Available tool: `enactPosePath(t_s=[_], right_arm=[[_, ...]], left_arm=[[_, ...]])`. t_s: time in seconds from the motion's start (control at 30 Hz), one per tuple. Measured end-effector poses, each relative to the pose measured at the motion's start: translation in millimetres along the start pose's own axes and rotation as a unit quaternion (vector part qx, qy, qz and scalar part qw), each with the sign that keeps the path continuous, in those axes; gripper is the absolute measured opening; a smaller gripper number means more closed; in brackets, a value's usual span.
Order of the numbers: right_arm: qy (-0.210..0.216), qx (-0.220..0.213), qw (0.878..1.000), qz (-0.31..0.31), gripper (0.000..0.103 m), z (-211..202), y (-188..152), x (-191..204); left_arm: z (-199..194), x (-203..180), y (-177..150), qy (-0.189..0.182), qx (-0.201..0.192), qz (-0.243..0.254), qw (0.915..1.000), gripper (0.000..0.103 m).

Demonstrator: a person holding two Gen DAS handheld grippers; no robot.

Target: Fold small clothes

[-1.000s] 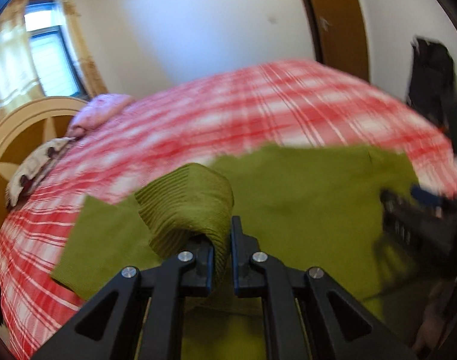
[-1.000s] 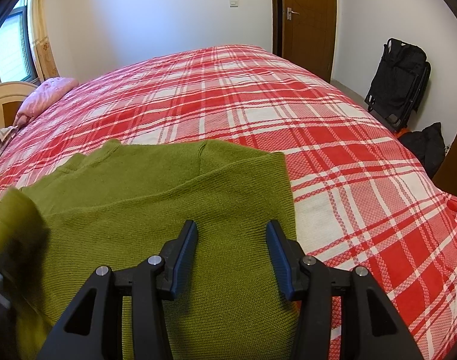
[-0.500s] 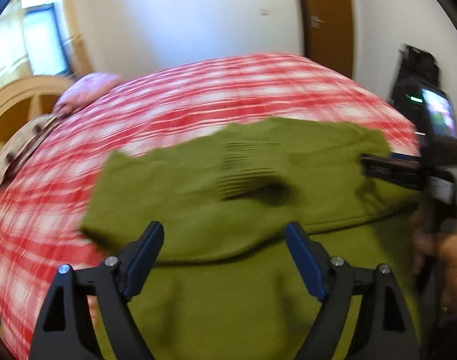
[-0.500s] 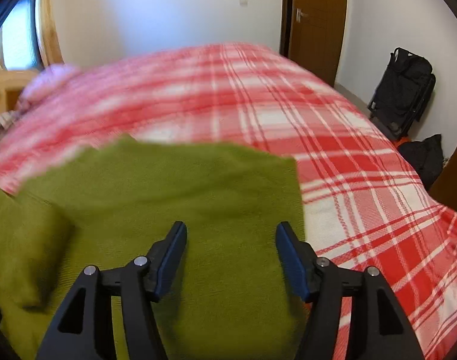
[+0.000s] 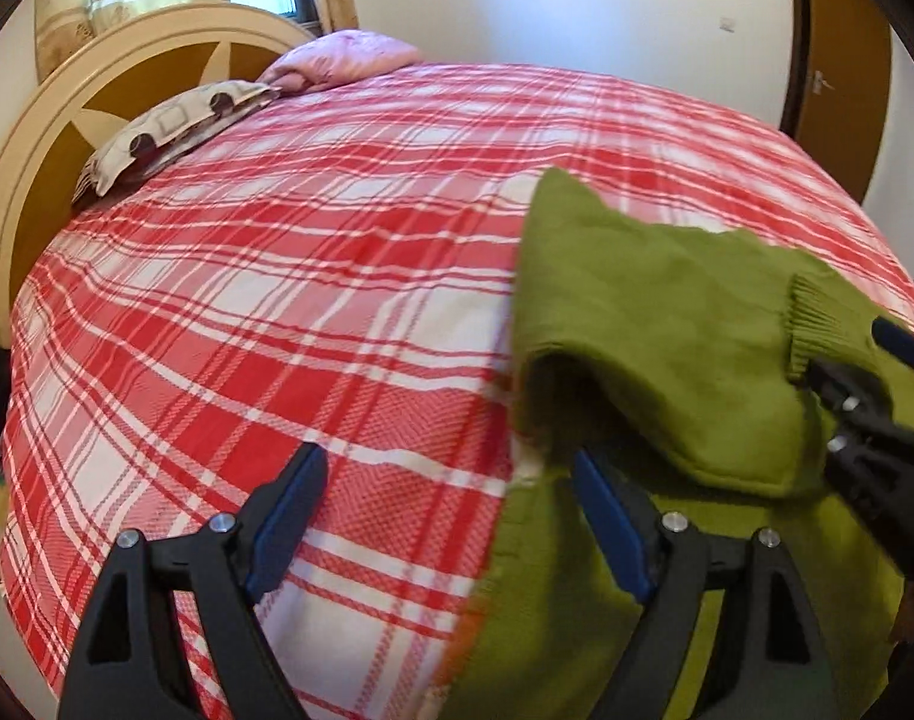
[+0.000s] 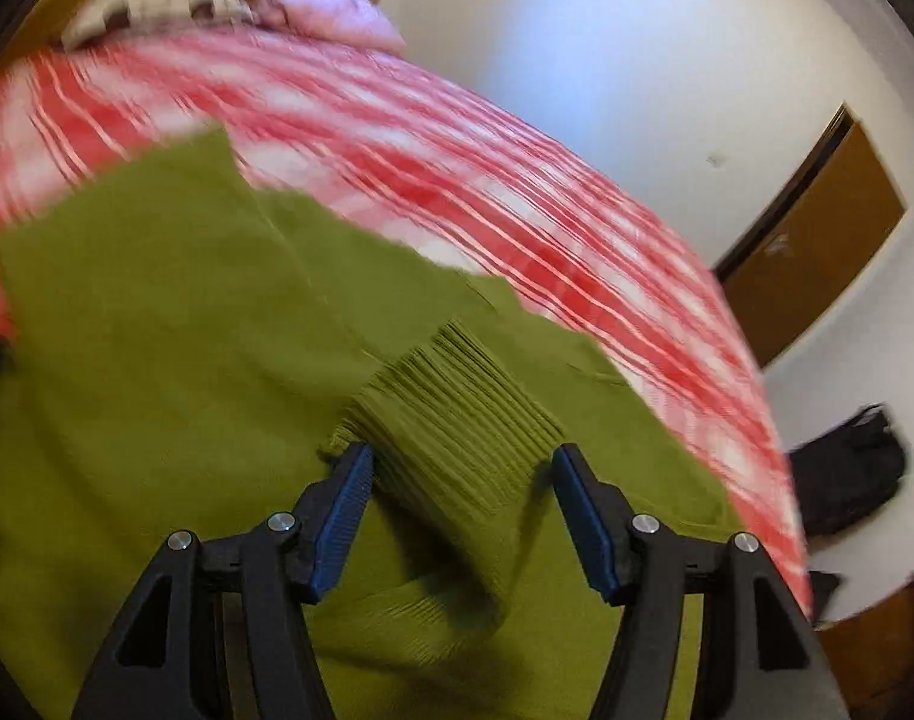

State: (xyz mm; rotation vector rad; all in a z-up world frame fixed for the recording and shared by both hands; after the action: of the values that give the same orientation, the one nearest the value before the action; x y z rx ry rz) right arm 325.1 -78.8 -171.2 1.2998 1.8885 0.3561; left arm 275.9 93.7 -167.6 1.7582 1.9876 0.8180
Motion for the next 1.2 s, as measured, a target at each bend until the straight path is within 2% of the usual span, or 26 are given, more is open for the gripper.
enactPosePath(t_s=[0.03, 0.07, 0.1, 0.13, 0.2, 0.27, 0.33, 0.37, 0.4, 0.5, 0.57, 0.6, 0.67, 0.73, 0.77, 0.83, 0.9, 0.97, 1.0, 1.07, 1.1, 1.13, 1.2], right_arm=[[0.009, 0.000, 1.000, 0.021, 0.058, 0.4, 1.6, -5.8], [0.018, 0.002, 0.999, 0.036, 0.029, -0.1, 2.4, -9.8], [0.034, 0.007, 0.997, 0.067, 0.013, 0.1, 3.5, -19.3], [0.043, 0.005, 0.995, 0.090, 0.008, -1.5, 4.3, -28.2], [0.049, -0.005, 0.987, 0.154, 0.008, -6.4, 0.9, -58.5], [0.062, -0.006, 0.970, 0.234, 0.008, -9.7, -14.6, -92.9], [0.093, -0.002, 0.938, 0.334, 0.007, -12.9, -46.2, -128.4], [0.098, 0.001, 0.927, 0.362, 0.007, -13.5, -57.7, -138.4], [0.107, 0.006, 0.907, 0.408, 0.007, -11.6, -82.0, -156.2], [0.130, 0.025, 0.874, 0.468, 0.008, -3.9, -130.5, -173.9], [0.152, 0.030, 0.857, 0.492, 0.008, -3.5, -149.1, -175.3], [0.161, 0.026, 0.850, 0.501, 0.008, -6.6, -152.5, -177.5], [0.183, 0.020, 0.828, 0.529, 0.008, -13.6, -151.6, -180.9], [0.236, 0.009, 0.799, 0.553, 0.008, -15.7, -139.5, -179.2], [0.256, 0.010, 0.791, 0.556, 0.008, -14.7, -131.5, -175.8], [0.273, 0.017, 0.795, 0.542, 0.009, -11.9, -115.9, -165.6], [0.275, 0.029, 0.809, 0.519, 0.010, -6.4, -102.5, -152.6], [0.283, 0.042, 0.811, 0.511, 0.019, -0.5, -96.9, -141.4], [0.299, 0.052, 0.802, 0.515, 0.024, 3.2, -94.5, -133.5], [0.334, 0.053, 0.777, 0.531, 0.053, 3.8, -93.4, -126.5], [0.339, 0.048, 0.770, 0.538, 0.054, 1.2, -94.5, -126.0], [0.336, 0.047, 0.770, 0.541, 0.054, -0.3, -95.1, -126.7], [0.322, 0.052, 0.773, 0.544, 0.055, -0.2, -100.2, -131.5]], left_arm=[[4.2, 1.7, 2.3, 0.005, 0.003, -0.004, 1.0000, 0.086], [7.7, 3.0, 5.0, 0.006, 0.005, -0.008, 0.9999, 0.086], [10.5, 3.5, 8.2, 0.005, 0.007, -0.013, 0.9999, 0.086], [14.0, 2.0, 13.2, 0.004, 0.007, -0.020, 0.9998, 0.086], [19.1, 1.6, 21.8, 0.001, 0.007, -0.028, 0.9996, 0.086], [25.4, -0.2, 29.0, 0.014, 0.004, -0.029, 0.9995, 0.086], [32.6, 4.0, 31.6, 0.035, 0.006, -0.036, 0.9987, 0.086], [36.0, 8.8, 30.2, 0.036, 0.011, -0.048, 0.9982, 0.087], [38.2, 11.9, 29.0, 0.031, 0.014, -0.055, 0.9979, 0.087], [44.9, 19.1, 24.3, 0.019, 0.023, -0.072, 0.9969, 0.088], [43.4, 19.0, 23.0, 0.014, 0.020, -0.074, 0.9970, 0.088], [42.5, 18.2, 22.0, 0.013, 0.020, -0.072, 0.9971, 0.088], [40.7, 15.9, 20.5, 0.010, 0.018, -0.066, 0.9976, 0.088], [38.2, 15.5, 18.3, 0.006, 0.017, -0.064, 0.9978, 0.088], [37.0, 15.1, 17.6, 0.005, 0.016, -0.064, 0.9978, 0.088], [33.3, 14.3, 15.9, 0.007, 0.015, -0.058, 0.9982, 0.088], [24.3, 13.0, 16.0, 0.008, 0.007, -0.045, 0.9989, 0.088], [15.6, 16.1, 17.8, 0.008, -0.003, -0.042, 0.9991, 0.088], [11.3, 20.0, 18.7, 0.006, -0.008, -0.048, 0.9988, 0.088], [3.7, 32.1, 21.8, 0.004, -0.017, -0.063, 0.9979, 0.088], [1.6, 37.8, 23.8, 0.003, -0.019, -0.066, 0.9976, 0.088], [-0.4, 44.3, 26.0, 0.001, -0.022, -0.069, 0.9974, 0.089], [-5.6, 60.5, 29.7, 0.023, -0.036, -0.077, 0.9961, 0.089]])
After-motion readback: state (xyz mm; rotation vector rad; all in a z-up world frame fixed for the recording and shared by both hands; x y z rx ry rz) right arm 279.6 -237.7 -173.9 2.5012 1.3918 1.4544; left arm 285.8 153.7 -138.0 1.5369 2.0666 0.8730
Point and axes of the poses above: each gripper's, at about its wrist camera, not at the fingertips, and z roughly the way its jaws point, x to its left, y to its top, the point moved 7 cm from there along z, roughly the way its jaws point, and after that the axes turned 2 degrees about z, right-handed, at the moved point
